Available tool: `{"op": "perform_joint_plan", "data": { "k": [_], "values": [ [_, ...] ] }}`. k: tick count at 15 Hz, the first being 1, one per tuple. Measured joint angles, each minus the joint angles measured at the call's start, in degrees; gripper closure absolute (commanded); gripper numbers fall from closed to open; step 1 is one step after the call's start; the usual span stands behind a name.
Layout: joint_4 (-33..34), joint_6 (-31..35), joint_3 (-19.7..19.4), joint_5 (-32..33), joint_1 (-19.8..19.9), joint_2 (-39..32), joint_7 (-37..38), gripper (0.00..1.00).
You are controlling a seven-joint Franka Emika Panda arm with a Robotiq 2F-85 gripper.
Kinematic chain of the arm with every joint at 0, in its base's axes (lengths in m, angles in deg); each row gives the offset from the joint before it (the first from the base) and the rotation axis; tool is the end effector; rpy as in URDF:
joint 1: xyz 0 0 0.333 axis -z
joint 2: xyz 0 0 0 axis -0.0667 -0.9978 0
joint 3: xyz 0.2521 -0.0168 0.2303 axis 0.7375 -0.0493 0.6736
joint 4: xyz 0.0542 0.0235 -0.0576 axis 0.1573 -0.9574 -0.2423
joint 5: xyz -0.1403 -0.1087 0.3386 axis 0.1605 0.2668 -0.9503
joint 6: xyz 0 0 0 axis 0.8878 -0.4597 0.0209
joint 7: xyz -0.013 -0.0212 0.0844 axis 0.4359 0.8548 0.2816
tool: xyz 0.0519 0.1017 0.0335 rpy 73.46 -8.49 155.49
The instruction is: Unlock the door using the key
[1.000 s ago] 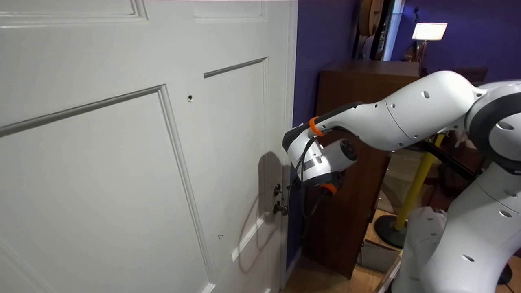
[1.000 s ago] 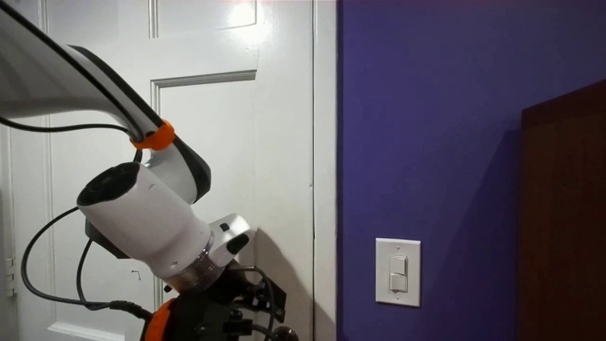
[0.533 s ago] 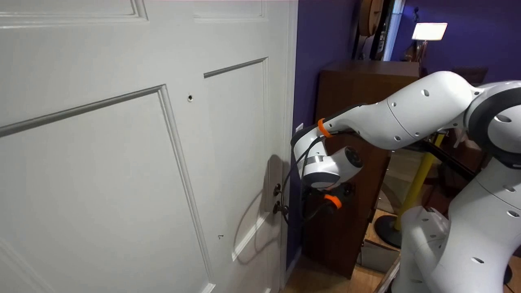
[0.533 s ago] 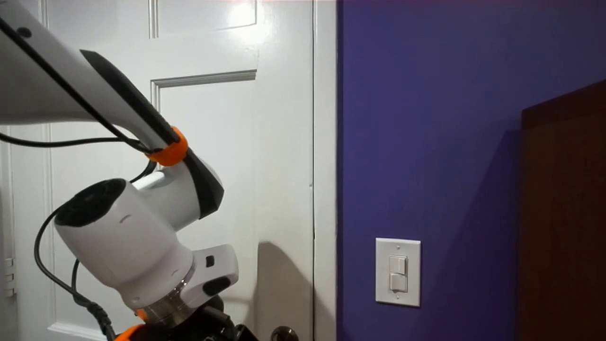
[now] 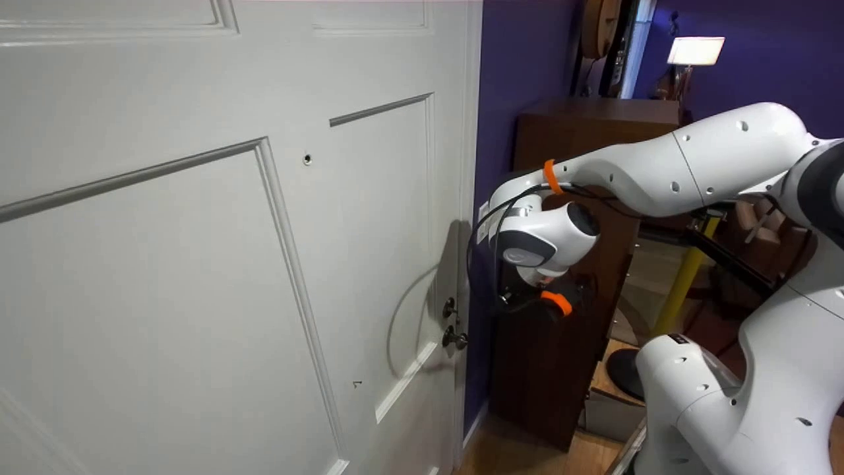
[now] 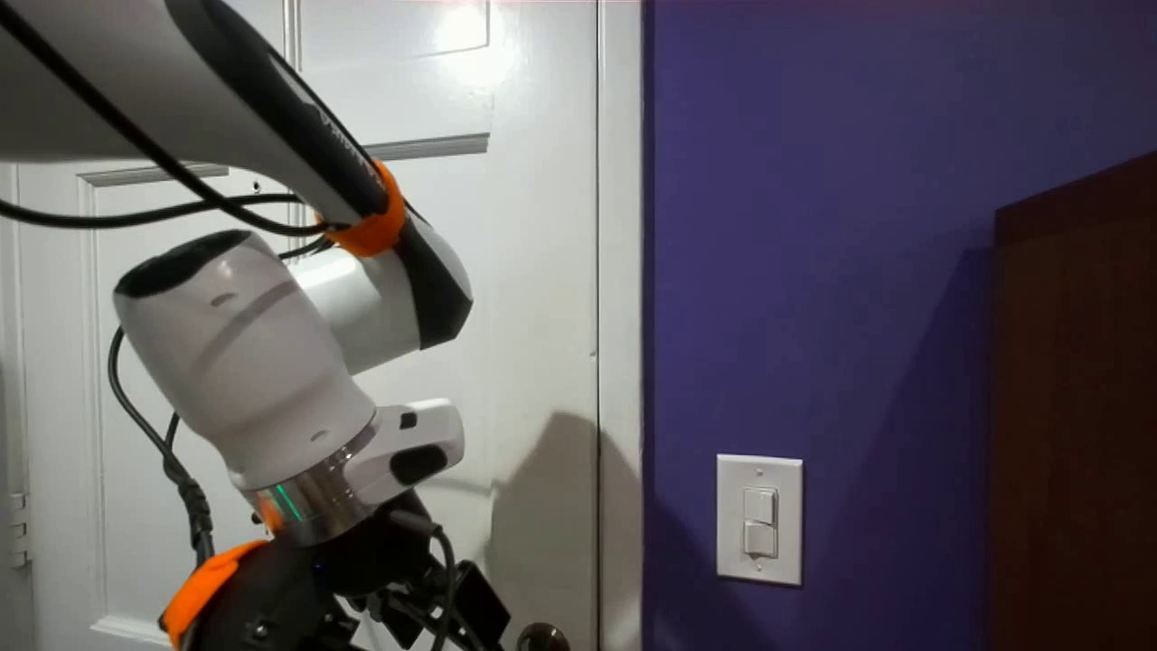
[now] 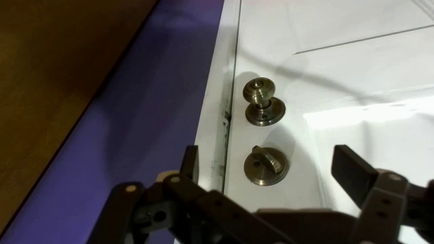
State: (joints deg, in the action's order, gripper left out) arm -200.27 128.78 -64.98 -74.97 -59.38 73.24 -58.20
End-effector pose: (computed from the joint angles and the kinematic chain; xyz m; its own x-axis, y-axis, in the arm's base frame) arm 0.3315 -0.0665 0.4041 0.8788 0.0696 0.4721 0.0139 -0.9926 0.1204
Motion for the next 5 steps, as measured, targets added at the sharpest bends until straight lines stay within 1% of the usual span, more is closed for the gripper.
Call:
{"op": "perform_joint_plan", "data": {
  "k": [2,5],
  "values": [
    [1.8,2.2,-1.2,-0.1,-0.6,1.5,-2.4,0.00],
    [2.0,2.5,-1.5,-0.2,-1.0,2.0,-3.1,0.00]
  ]
}}
